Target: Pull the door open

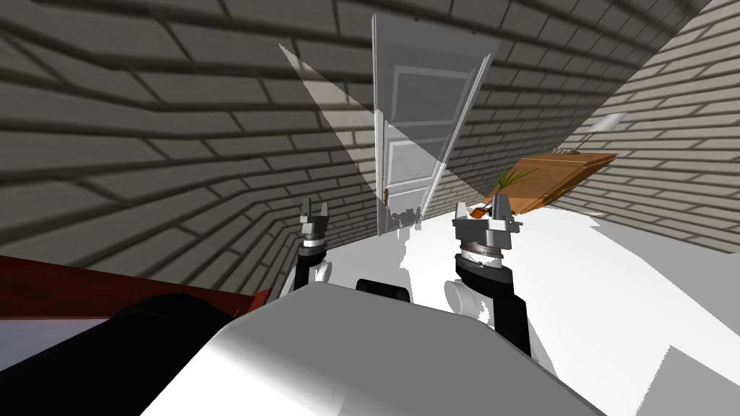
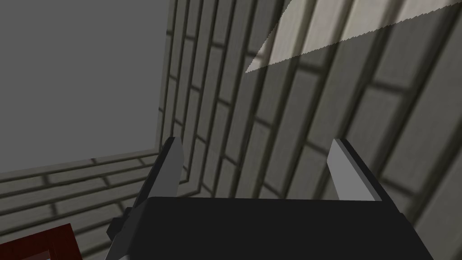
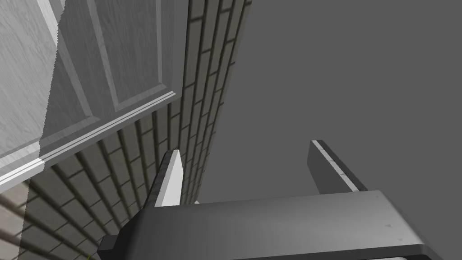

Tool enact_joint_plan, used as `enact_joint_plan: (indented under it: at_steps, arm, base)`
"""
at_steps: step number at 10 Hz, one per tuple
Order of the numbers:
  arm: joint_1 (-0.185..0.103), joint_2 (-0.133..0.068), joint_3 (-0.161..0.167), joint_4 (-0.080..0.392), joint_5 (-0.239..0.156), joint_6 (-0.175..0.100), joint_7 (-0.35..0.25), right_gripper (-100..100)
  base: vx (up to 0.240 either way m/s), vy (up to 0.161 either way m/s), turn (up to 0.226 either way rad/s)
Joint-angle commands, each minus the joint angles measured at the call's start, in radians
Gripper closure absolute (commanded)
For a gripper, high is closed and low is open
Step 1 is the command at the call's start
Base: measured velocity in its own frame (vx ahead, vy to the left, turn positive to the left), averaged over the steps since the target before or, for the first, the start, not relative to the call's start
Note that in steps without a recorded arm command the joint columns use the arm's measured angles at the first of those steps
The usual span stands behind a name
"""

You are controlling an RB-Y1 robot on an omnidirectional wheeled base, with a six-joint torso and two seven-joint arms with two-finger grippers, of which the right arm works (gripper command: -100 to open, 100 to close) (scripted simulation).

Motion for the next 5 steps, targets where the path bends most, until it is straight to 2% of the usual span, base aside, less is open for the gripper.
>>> enact_joint_plan:
  at_steps: [1, 4, 5]
  arm:
    - [-0.004, -0.006, -0.005, 0.034, 0.02, -0.012, 0.034, -100]
    - [-0.008, -0.012, -0.012, 0.077, 0.045, -0.028, 0.078, -100]
    - [-0.011, -0.016, -0.016, 0.105, 0.062, -0.039, 0.107, -100]
  base:
    - [0.084, 0.01, 0.066]
    - [0.143, 0.03, 0.031]
    - [0.159, 0.027, 0.059]
